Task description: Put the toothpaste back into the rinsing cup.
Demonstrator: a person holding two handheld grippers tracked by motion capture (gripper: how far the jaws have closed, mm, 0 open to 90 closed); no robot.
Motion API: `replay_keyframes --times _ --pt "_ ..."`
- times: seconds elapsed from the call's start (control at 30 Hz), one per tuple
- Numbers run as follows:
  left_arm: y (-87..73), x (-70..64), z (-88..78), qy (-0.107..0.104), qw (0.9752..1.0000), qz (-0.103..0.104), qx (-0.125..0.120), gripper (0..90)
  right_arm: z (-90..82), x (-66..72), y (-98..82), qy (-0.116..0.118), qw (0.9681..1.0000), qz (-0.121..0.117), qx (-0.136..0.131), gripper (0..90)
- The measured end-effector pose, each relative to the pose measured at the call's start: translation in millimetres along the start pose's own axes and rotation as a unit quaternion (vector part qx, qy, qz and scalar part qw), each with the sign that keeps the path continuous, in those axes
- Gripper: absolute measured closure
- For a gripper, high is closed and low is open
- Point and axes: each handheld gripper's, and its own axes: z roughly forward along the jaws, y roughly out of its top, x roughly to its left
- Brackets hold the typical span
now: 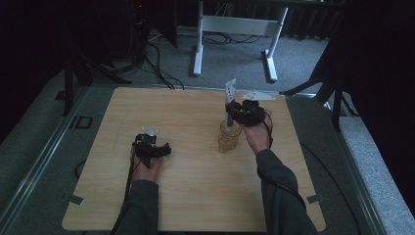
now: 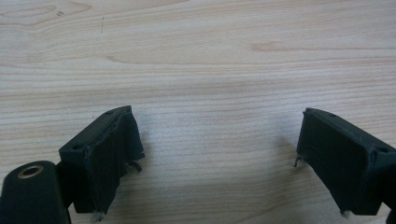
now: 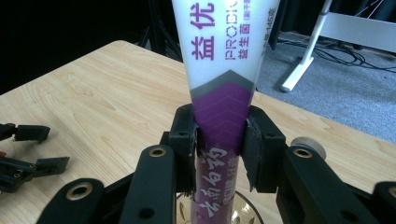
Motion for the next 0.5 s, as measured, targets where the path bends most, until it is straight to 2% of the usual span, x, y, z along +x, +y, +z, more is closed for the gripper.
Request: replay_keyframes --times 0.5 --pt "0.0 0.0 0.0 0.000 1.0000 0.000 0.000 11.4 2.4 -1.5 -20.0 -0.005 0.9996 -0.004 0.028 67.2"
